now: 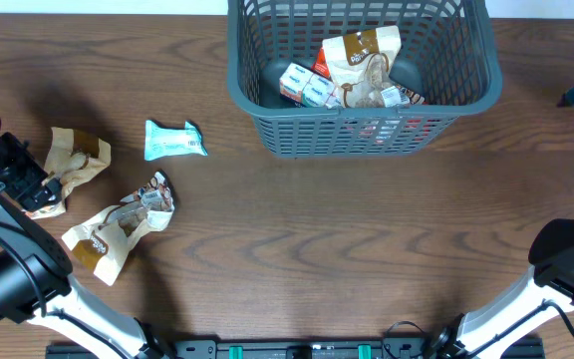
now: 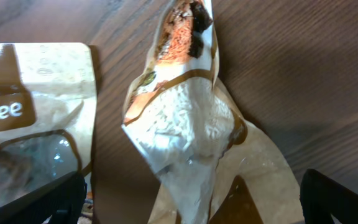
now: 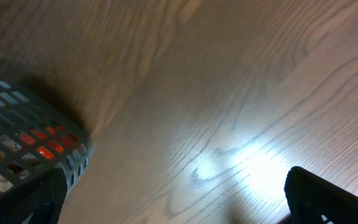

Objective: Pack container
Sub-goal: 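Lower the left gripper onto the upper brown-and-white bag and grasp it, then lift the bag with the left gripper and drop it into the basket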

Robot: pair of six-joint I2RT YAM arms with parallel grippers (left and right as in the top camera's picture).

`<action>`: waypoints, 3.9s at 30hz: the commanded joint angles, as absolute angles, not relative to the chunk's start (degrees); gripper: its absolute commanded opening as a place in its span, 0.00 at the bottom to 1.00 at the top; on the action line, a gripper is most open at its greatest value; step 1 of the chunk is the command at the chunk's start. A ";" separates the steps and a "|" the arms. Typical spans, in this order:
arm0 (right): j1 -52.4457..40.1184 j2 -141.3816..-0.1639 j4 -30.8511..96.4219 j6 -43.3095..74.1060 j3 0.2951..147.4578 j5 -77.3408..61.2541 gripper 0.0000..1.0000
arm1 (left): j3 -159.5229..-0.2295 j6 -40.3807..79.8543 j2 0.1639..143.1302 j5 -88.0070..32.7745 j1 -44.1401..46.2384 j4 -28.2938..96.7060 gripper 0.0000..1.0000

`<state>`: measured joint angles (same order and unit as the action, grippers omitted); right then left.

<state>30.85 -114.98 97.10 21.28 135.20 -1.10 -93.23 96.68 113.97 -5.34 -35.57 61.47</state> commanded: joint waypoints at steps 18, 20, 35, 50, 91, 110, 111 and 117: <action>31.05 -115.48 97.30 20.53 134.89 -3.51 0.99 | -93.12 96.71 119.59 -0.99 -31.09 56.34 0.99; 31.05 -115.48 97.30 20.51 134.89 -3.49 0.99 | -93.12 96.73 119.59 -0.99 -29.76 54.85 0.99; 31.05 -115.48 97.30 19.42 134.89 -3.49 0.99 | -93.12 97.84 119.92 1.26 -29.34 54.06 0.99; 31.05 -115.46 97.30 19.42 134.89 -3.49 0.99 | -93.12 97.60 126.28 1.61 -29.43 54.94 0.99; 31.05 -115.46 97.10 19.44 134.89 -3.25 0.99 | -93.78 54.76 104.79 -10.09 -16.58 44.71 0.06; 31.05 -115.46 97.10 19.46 134.89 -3.25 0.99 | -93.78 35.27 84.33 -16.16 16.86 33.28 0.06; 31.05 -115.46 97.10 19.44 134.89 -3.25 0.99 | -93.78 33.76 84.79 -16.08 18.17 32.82 0.06; 31.05 -115.46 97.10 19.46 134.89 -3.25 0.99 | -93.78 28.56 88.36 -16.05 22.50 23.64 0.06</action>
<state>30.85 -114.98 97.06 20.14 135.20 -3.20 -92.92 33.04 87.48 -15.38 22.00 26.85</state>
